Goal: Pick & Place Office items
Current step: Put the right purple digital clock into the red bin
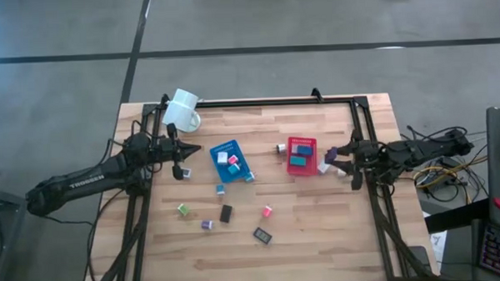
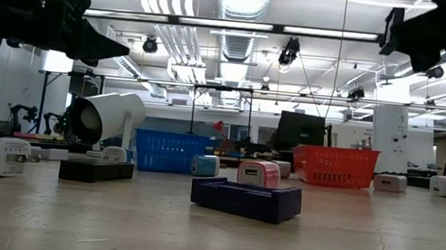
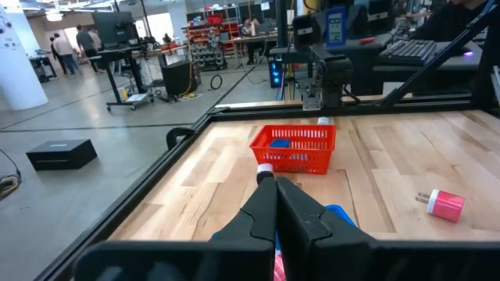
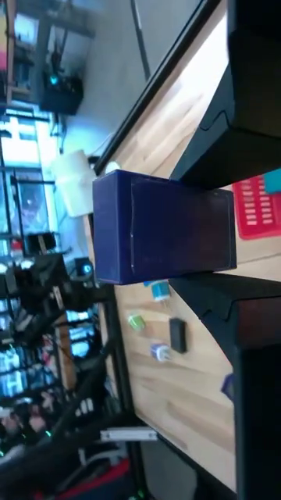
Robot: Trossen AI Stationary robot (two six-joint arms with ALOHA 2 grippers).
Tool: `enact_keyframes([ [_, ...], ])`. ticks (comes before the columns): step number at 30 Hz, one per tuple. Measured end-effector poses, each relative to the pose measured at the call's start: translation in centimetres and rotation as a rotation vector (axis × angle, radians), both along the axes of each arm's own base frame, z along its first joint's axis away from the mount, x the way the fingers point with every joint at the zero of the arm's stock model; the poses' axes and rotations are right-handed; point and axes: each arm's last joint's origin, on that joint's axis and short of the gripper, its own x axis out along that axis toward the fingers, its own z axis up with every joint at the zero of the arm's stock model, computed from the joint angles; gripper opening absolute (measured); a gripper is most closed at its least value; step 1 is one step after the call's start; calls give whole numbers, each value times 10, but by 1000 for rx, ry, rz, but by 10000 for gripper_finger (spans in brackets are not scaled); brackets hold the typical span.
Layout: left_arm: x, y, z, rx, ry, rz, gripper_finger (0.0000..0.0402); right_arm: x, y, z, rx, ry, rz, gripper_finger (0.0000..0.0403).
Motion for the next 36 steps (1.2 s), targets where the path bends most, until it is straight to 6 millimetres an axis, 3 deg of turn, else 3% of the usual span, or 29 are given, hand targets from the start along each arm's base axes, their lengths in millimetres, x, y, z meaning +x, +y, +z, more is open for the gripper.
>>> enact_keyframes([
  [5,0,0,0,0,0,0,12,-4,-2,-12,25,-28,-32,146],
  [10,0,0,0,1,0,0,11,-4,-2,-10,45,-15,-50,146],
  [15,0,0,1,18,-12,1,8,6,1,20,31,35,-49,146],
  [20,0,0,1,30,-9,0,13,24,1,59,-36,270,-105,146],
  [26,0,0,1,30,-9,1,10,70,-10,84,-95,606,-218,146],
  [31,0,0,1,29,-9,1,8,118,-31,69,-59,896,-230,146],
  [36,0,0,1,28,-8,1,11,155,-51,24,14,1129,-171,146],
])
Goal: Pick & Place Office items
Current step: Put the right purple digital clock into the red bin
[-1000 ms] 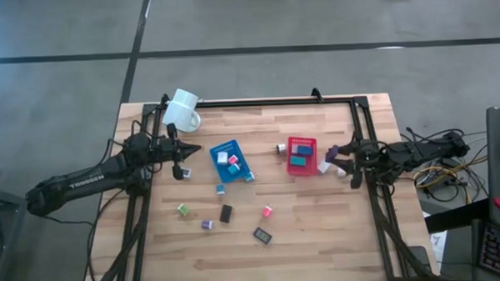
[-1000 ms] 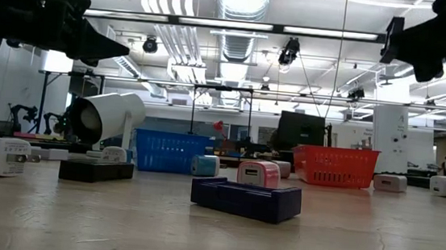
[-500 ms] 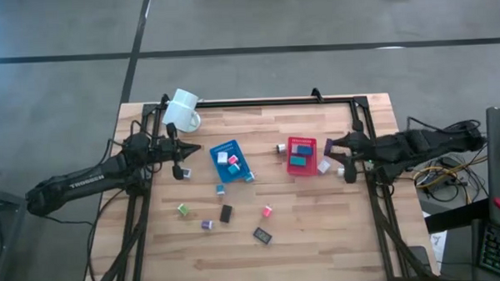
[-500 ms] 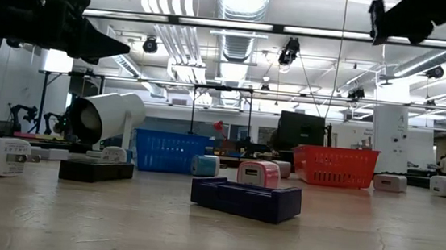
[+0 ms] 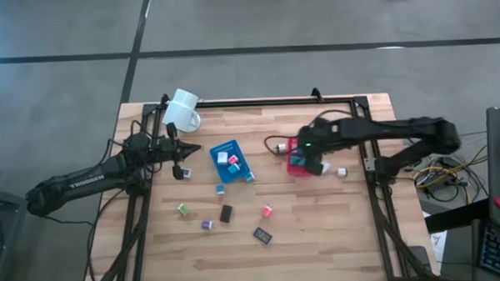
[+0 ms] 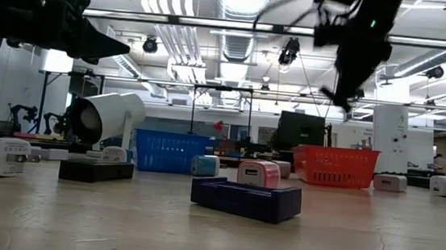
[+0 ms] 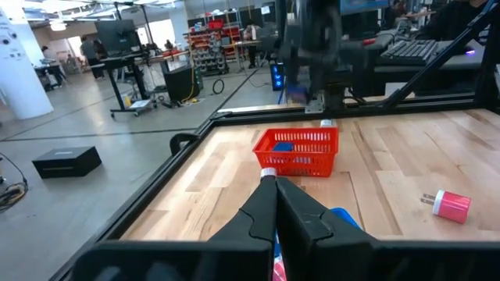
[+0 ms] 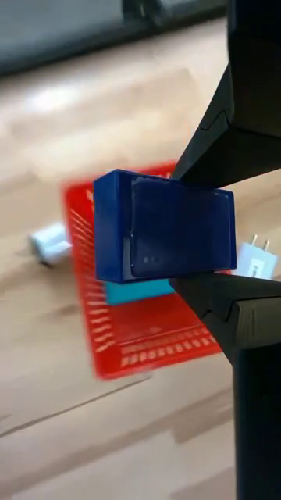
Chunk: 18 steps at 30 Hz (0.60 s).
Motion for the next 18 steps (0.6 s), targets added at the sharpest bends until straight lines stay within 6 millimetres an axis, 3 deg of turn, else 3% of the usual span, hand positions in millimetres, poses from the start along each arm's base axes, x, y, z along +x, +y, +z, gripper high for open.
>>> enact_keyframes([
  [4,0,0,0,-1,0,0,9,15,-7,-38,43,155,22,146],
  [7,0,0,0,-4,1,0,8,24,-8,-55,82,176,60,146],
  [15,0,0,0,-4,2,0,12,31,-8,-73,134,204,100,147],
  [18,0,0,0,-4,2,0,9,30,-8,-75,137,213,97,171],
])
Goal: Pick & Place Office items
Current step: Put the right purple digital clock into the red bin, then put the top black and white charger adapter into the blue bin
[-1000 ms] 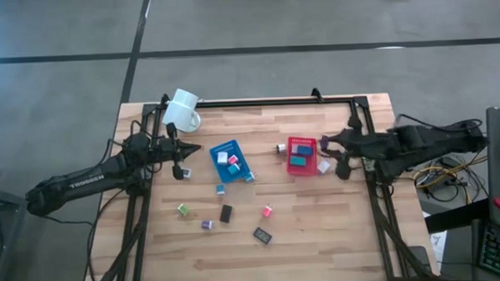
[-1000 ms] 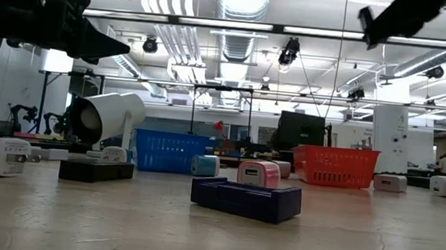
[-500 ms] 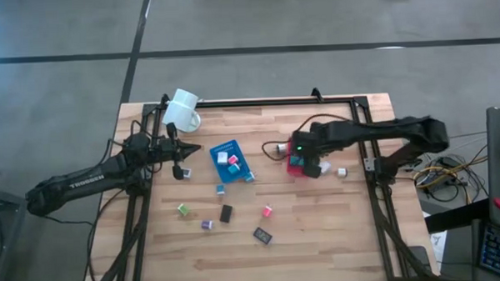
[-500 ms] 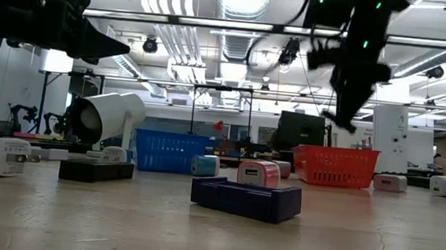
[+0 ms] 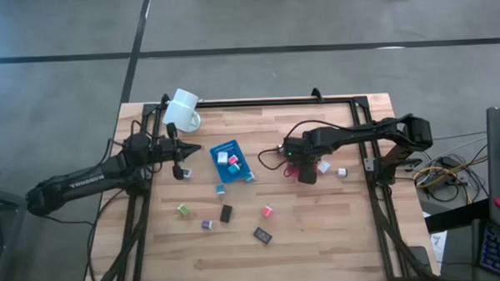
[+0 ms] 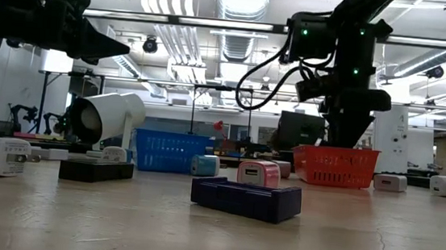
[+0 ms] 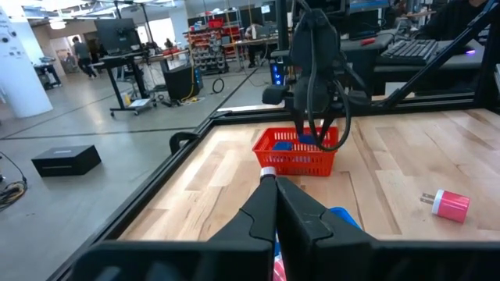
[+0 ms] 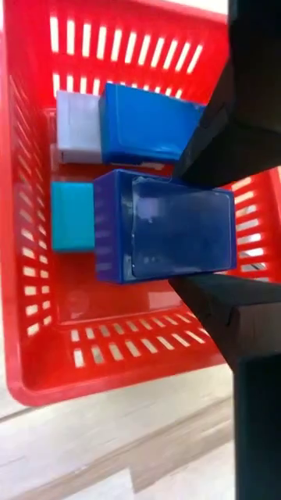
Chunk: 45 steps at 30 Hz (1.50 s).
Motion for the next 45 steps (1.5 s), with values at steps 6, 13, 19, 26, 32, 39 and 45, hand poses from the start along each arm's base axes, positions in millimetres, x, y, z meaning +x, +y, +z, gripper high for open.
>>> enact_keyframes([
  [6,0,0,0,0,0,0,10,-5,0,13,-12,-49,-7,232],
  [13,0,0,0,-2,1,0,10,-23,4,55,-44,-251,4,250],
  [19,0,0,-1,-26,6,2,9,-56,10,100,-169,-836,113,229],
  [26,0,0,-2,-20,12,1,8,-99,18,99,-276,-1431,260,167],
  [32,0,0,-2,-15,17,1,8,-119,22,56,-370,-1647,279,105],
  [39,0,0,-2,-14,19,0,8,-130,24,22,-324,-1612,271,40],
  [45,0,0,-2,-15,22,1,7,-135,25,18,-282,-1633,331,10],
])
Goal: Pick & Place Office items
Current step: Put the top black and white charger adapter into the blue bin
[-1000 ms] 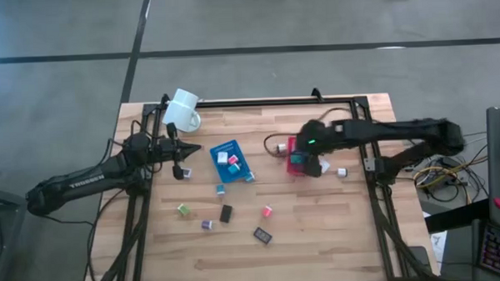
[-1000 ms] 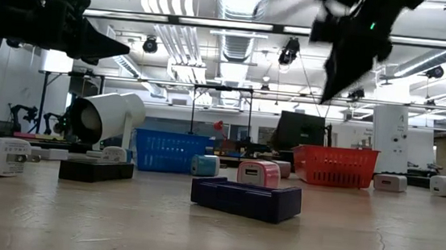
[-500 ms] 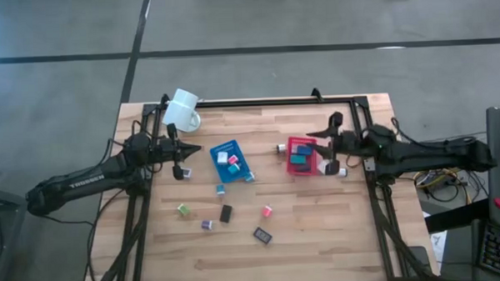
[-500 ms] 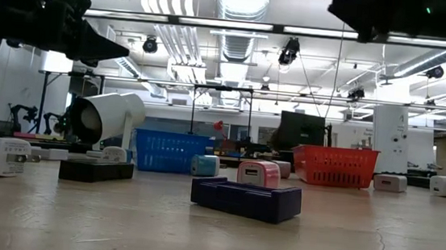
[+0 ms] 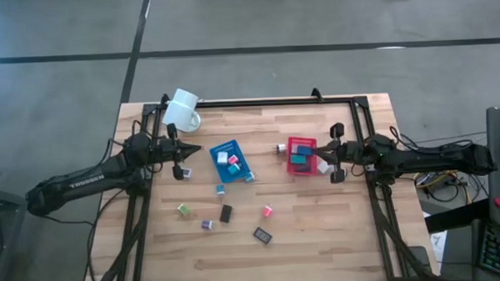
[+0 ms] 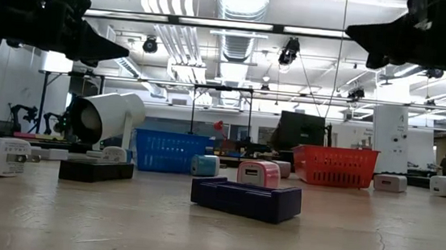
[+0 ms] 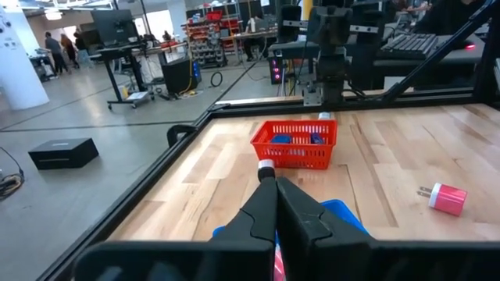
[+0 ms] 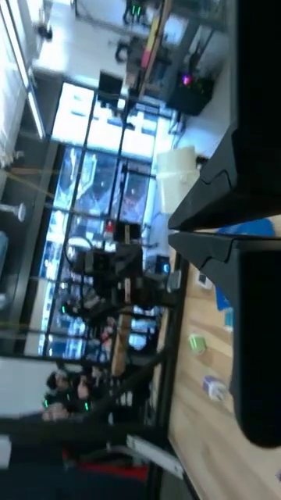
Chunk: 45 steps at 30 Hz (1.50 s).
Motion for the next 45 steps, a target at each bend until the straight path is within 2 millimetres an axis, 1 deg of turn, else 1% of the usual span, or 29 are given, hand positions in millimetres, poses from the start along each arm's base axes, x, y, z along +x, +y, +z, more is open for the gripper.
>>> enact_keyframes([
  [4,0,0,0,-1,2,0,13,-5,0,-9,18,3,3,8],
  [8,0,0,0,0,2,0,10,-10,-1,-16,48,-4,-5,8],
  [16,0,0,0,8,3,-1,9,-11,-1,-16,40,-6,0,8],
  [20,0,0,0,10,3,-1,13,-11,-2,-17,73,8,42,8],
  [29,0,0,2,22,-1,-2,8,-16,-18,-20,162,36,-43,8],
  [32,0,0,2,22,-2,-2,8,-17,-21,-20,163,41,-5,8],
  [40,0,0,1,22,-2,-2,8,-26,-20,-11,217,-41,48,8],
  [45,0,0,1,12,-2,-1,11,-31,-17,-11,229,-35,48,8],
])
